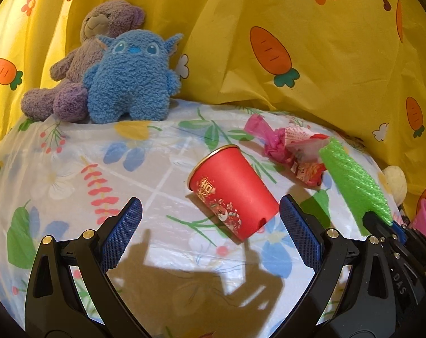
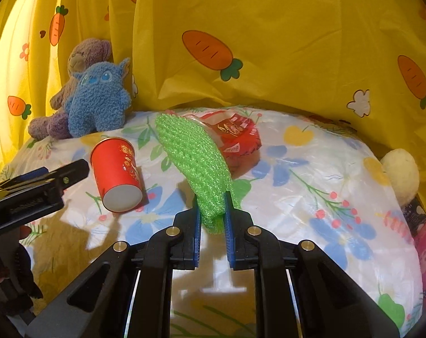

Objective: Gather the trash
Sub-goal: 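Grasp the red paper cup with the left tool while the right tool holds the green sleeve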

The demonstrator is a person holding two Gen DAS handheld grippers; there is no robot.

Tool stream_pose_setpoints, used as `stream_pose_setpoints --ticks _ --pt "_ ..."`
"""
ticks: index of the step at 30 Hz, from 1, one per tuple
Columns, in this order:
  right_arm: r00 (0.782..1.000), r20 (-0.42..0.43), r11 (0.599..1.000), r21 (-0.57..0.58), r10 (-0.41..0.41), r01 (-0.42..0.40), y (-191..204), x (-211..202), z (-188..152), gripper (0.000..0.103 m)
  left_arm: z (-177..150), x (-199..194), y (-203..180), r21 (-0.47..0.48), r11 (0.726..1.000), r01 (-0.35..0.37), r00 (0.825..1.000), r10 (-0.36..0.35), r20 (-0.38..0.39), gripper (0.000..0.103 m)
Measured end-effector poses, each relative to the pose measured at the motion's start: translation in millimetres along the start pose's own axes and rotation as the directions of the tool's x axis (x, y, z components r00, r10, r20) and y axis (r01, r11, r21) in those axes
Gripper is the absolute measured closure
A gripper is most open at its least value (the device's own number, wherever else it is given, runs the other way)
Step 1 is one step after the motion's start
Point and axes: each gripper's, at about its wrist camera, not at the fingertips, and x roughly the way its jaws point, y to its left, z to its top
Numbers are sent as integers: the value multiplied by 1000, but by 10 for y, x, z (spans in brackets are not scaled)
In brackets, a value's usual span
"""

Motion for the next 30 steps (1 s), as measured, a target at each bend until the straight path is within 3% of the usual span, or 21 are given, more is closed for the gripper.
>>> stream_pose_setpoints --ticks 6,9,12,20,30 --pt "999 42 998 62 -2 -1 -214 -198 -47 88 39 334 -216 -1 1000 8 998 -8 -64 7" --pt "999 52 997 81 6 -10 -293 -260 -55 88 61 462 -271 1 1000 3 997 -3 -79 12" --pt "998 68 995 97 13 -20 -367 -335 -77 88 72 546 -267 -32 998 46 994 -49 -94 18" --pt "996 86 993 118 20 -30 -416 -453 -129 87 72 626 -273 -64 990 126 986 -132 -98 38" --pt "995 101 992 122 15 -27 -449 -528 -144 87 68 566 -281 -42 992 119 989 -122 -85 45"
